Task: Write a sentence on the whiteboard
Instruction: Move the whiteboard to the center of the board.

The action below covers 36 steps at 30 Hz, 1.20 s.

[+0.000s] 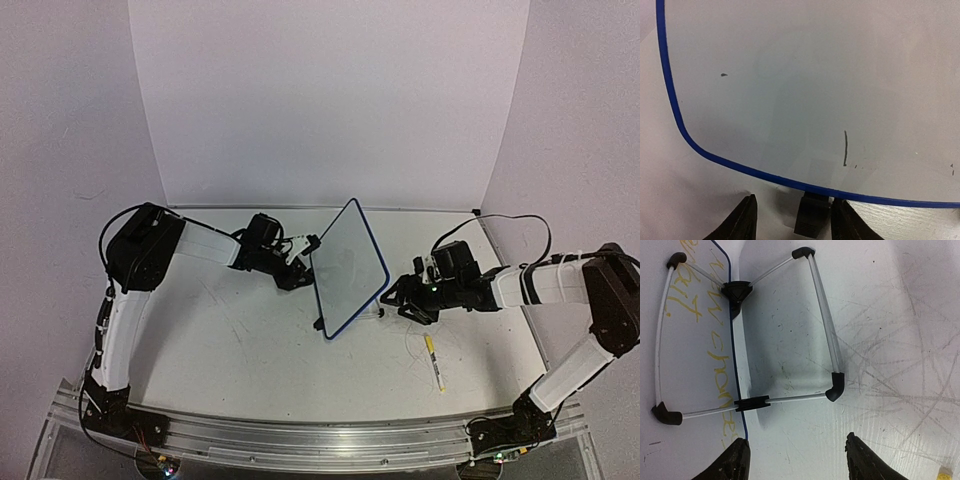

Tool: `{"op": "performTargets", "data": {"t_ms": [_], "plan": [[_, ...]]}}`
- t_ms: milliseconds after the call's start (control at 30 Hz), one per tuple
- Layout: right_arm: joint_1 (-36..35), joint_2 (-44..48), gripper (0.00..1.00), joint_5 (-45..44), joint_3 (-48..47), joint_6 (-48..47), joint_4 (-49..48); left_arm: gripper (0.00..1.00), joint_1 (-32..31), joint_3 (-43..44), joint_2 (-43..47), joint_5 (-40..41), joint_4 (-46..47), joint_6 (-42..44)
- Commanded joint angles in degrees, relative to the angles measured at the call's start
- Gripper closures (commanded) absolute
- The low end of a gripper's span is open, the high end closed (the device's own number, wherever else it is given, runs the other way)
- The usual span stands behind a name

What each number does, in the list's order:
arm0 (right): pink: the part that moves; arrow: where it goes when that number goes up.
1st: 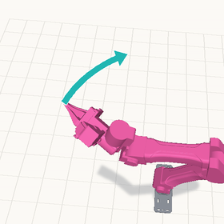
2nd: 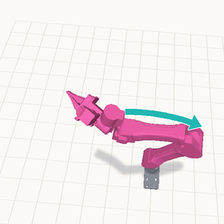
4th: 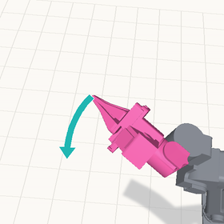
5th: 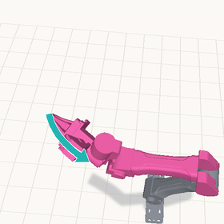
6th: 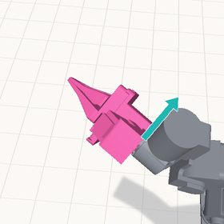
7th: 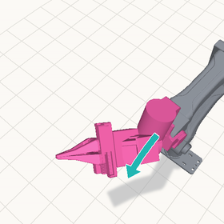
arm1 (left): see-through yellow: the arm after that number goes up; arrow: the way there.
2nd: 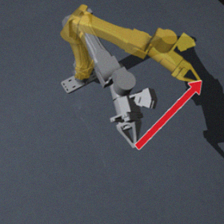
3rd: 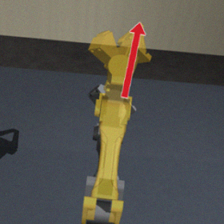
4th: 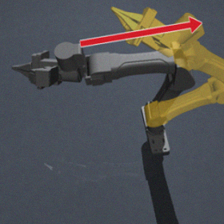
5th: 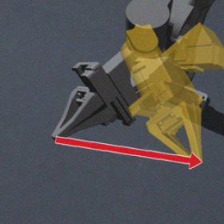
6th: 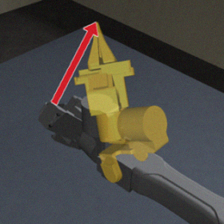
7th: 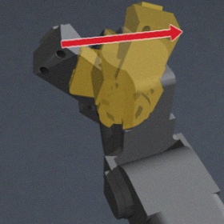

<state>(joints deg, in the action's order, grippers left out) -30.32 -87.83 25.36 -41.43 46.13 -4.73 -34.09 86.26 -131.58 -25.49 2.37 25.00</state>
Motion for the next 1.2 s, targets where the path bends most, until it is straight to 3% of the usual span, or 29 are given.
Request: {"op": "performTargets", "data": {"t_ms": [0,300,700,867,967,1167], "plan": [[-0.42,1.57,0.34,-0.96,-0.15,-0.16,-0.82,0.54,-0.93,1.92,-1.06,-1.93,-1.76,3.47],[-0.37,1.09,0.34,-1.07,-0.69,-0.34,-0.81,0.78,-2.03,-3.59,1.98,4.92,2.88,2.32],[-0.41,0.82,0.34,-3.34,-1.54,-2.63,0.54,0.91,-2.21,-15.93,10.55,16.30,8.22,-6.91],[-0.38,0.84,0.34,-4.97,-2.31,-4.21,1.41,0.92,-3.00,-24.38,15.93,22.51,13.17,-17.12],[-0.38,0.59,0.33,-5.38,-2.78,-5.71,1.47,0.92,-5.02,-27.67,18.71,30.52,13.54,-23.21],[-0.36,0.81,0.32,-7.72,-3.46,-7.42,1.55,0.93,-7.48,-36.49,24.96,41.88,13.36,-41.76]]}}
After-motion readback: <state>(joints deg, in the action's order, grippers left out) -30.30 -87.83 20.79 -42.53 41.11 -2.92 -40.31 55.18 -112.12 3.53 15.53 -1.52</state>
